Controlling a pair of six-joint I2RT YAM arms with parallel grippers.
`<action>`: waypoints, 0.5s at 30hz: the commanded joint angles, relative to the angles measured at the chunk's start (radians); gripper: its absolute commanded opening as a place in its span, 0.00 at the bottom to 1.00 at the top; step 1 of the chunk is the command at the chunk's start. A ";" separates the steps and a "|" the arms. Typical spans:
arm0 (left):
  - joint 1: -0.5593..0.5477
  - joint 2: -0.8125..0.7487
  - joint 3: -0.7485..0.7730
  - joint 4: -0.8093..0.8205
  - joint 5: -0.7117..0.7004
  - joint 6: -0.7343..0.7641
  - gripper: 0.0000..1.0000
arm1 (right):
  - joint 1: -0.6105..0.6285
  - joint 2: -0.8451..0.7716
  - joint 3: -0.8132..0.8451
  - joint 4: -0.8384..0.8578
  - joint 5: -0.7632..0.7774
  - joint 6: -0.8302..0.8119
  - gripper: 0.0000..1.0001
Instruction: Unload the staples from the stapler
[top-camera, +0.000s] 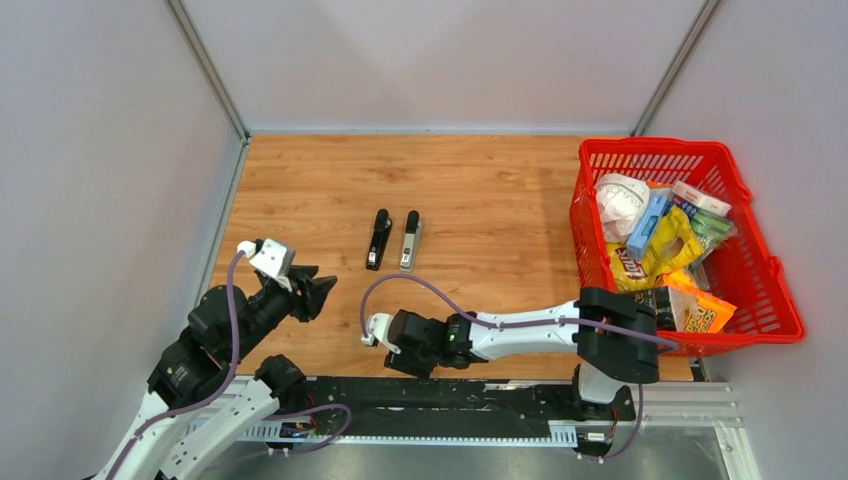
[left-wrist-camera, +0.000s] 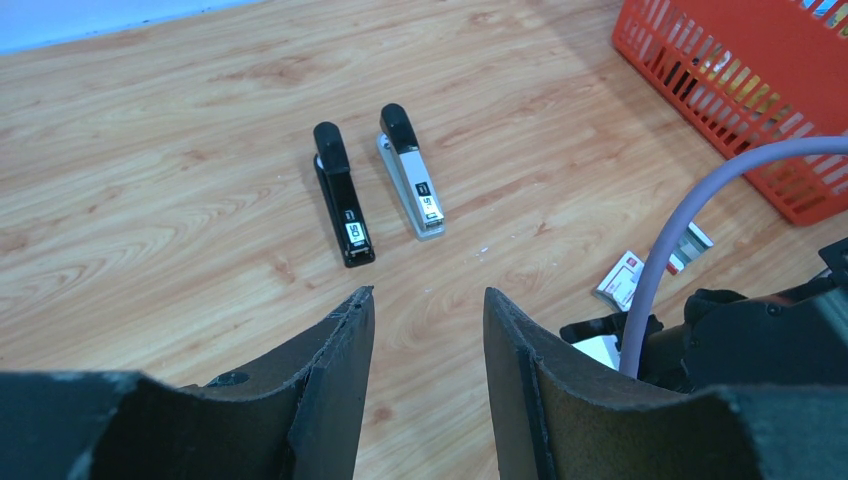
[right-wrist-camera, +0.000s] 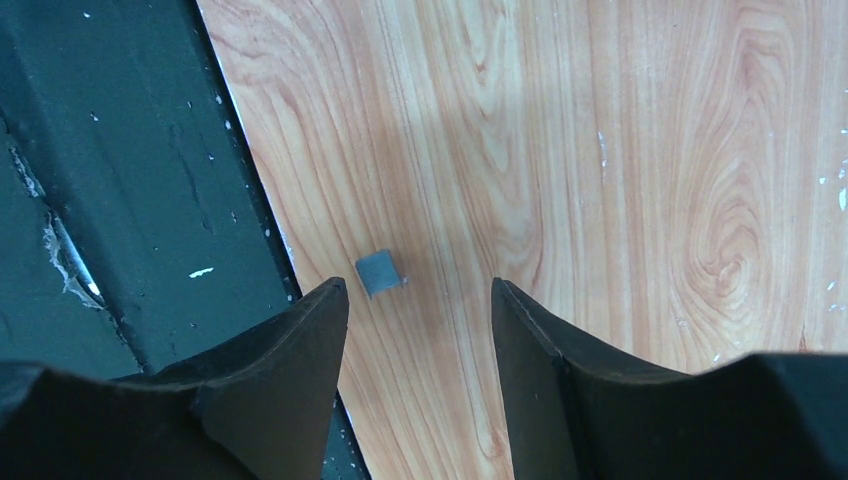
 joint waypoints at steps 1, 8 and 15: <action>-0.001 -0.002 -0.005 0.015 -0.009 0.012 0.52 | -0.003 0.019 0.000 0.040 -0.023 -0.013 0.58; -0.001 0.000 -0.005 0.015 -0.010 0.014 0.52 | -0.003 0.028 -0.011 0.052 -0.033 -0.001 0.58; -0.001 0.001 -0.005 0.016 -0.012 0.014 0.52 | -0.006 0.049 0.000 0.058 0.011 0.007 0.58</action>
